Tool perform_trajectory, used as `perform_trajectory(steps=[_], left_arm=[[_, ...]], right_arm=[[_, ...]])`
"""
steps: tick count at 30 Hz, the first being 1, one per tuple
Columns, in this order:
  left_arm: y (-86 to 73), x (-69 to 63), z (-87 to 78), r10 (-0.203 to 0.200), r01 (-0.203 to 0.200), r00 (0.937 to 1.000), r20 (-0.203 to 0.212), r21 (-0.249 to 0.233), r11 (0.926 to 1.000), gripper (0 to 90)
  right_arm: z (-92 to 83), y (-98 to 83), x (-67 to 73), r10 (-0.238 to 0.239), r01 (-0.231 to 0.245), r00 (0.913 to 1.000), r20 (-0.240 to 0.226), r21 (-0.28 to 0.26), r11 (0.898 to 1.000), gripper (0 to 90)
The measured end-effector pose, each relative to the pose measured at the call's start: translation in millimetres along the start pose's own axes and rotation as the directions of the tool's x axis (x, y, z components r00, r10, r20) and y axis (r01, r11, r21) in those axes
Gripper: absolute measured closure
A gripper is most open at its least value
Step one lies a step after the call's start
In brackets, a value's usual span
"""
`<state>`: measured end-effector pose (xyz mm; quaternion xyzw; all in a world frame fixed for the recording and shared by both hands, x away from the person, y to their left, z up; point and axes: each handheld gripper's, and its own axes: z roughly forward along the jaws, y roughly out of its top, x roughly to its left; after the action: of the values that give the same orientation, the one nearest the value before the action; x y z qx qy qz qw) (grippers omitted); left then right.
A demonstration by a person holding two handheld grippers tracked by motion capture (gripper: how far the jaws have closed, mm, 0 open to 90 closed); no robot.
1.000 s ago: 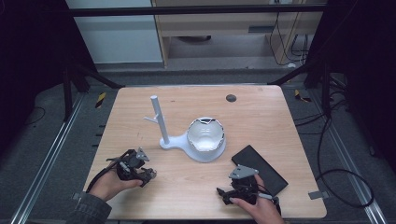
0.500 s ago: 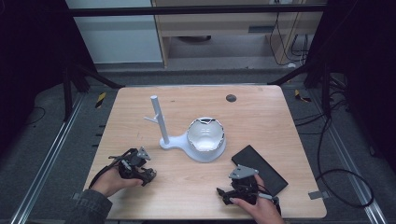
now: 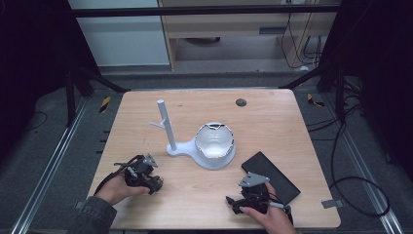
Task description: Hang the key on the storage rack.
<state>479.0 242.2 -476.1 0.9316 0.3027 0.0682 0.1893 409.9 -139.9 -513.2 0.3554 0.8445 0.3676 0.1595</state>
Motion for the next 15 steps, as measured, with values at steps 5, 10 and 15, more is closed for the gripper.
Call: perform_trajectory(steps=[5,10,15], left_arm=[[-0.8,-4.0,-6.5,-0.029,0.03,0.9995,-0.012,0.035,0.999,45.2],[1.3,-4.3,-8.2,-0.05,0.051,0.9985,-0.022,0.058,0.997,58.9],[2.8,-5.9,-8.4,-0.064,0.065,0.9977,-0.025,0.065,0.9958,76.5]], right_arm=[[-0.2,0.0,0.1,0.0,0.0,1.0,-0.001,0.002,1.0,5.9],[-0.3,-0.1,0.1,-0.001,0.001,1.0,-0.001,0.003,1.0,5.9],[-0.3,-0.1,0.0,-0.001,0.001,1.0,-0.002,0.003,1.0,5.9]])
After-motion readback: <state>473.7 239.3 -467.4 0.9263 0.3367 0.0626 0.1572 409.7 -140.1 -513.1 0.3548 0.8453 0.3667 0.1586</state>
